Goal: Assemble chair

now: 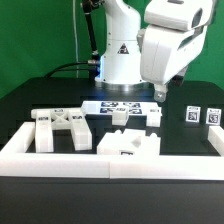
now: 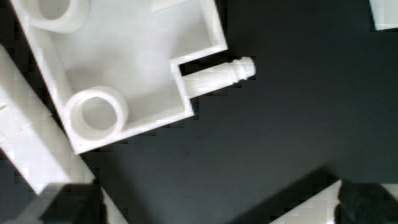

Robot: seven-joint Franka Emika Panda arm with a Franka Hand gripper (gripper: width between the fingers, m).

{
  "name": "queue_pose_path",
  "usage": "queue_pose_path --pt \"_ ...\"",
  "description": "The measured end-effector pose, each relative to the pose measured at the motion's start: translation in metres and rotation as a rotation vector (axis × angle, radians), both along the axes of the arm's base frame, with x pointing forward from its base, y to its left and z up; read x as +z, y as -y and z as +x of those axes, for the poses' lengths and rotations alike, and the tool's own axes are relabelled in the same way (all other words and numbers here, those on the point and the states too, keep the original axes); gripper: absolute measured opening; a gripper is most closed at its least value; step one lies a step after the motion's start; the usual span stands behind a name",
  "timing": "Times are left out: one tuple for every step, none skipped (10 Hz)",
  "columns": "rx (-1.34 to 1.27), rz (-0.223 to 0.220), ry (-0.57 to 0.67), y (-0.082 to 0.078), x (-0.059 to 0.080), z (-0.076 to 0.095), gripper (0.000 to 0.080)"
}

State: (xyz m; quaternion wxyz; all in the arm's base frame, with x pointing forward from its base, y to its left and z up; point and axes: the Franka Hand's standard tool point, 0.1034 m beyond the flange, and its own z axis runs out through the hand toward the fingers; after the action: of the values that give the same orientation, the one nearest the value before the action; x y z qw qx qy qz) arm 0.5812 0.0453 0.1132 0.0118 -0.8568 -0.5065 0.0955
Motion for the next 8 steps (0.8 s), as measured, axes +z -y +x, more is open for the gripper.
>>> queue_pose_path --pt "0.0 0.0 0.0 0.0 0.0 0.0 0.065" --pt "0.0 0.0 0.0 0.0 0.0 0.0 0.065" --pt "0.0 0.0 0.0 0.0 0.0 0.0 0.065" --pt "0.0 0.0 0.0 0.0 -0.0001 0.0 0.065" --pt "0.0 0.001 0.0 0.0 -0.0001 0.0 0.065" --pt "-0.005 0.0 0.001 0.0 -0.0001 0.0 0.065" --pt "-0.025 -0.003 0.002 -0.0001 -0.0001 0.0 0.065" --pt "-0.048 0.002 0.009 0.0013 -0.0024 0.0001 0.065"
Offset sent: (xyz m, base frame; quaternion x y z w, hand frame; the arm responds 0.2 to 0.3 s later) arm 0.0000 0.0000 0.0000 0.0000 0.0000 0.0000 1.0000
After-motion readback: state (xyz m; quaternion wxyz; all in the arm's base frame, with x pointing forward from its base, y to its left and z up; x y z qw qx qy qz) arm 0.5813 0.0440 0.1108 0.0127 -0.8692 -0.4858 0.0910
